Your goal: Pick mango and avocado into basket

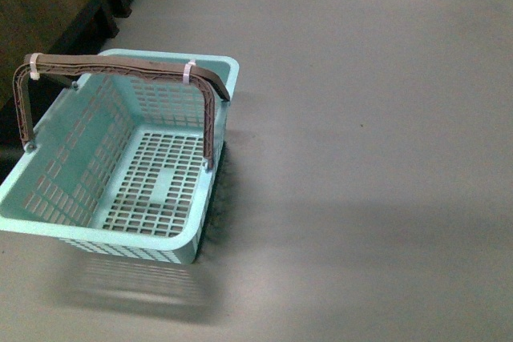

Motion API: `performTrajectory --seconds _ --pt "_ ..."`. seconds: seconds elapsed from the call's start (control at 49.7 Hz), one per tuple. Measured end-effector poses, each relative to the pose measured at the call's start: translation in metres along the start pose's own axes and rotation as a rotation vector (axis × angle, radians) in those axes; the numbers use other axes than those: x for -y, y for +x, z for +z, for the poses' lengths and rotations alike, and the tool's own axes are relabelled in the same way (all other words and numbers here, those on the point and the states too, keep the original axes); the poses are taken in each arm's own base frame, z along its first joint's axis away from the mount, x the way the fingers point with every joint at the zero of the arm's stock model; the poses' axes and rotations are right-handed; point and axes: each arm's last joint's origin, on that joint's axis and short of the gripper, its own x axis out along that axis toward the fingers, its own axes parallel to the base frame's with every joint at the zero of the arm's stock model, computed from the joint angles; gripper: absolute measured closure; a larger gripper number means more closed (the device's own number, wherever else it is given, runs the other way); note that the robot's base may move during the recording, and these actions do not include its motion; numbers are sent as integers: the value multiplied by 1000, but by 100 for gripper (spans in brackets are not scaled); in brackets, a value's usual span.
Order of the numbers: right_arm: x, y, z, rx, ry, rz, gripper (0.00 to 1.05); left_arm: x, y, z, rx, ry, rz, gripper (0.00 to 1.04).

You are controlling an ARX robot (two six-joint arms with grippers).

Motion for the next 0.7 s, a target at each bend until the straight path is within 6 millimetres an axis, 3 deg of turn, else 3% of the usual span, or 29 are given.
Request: performTrajectory --seconds 0.422,0.503,0.624,0.704 --pt "0 0 0 0 0 0 9 0 0 -1 -14 -24 -1 9" --pt "0 0 0 0 0 0 9 1 4 4 -266 -375 26 9" --pt "0 0 0 0 0 0 9 -3 22 32 -295 -822 52 9" --pt "0 0 0 0 0 0 9 -14 50 42 -308 -1068 128 9"
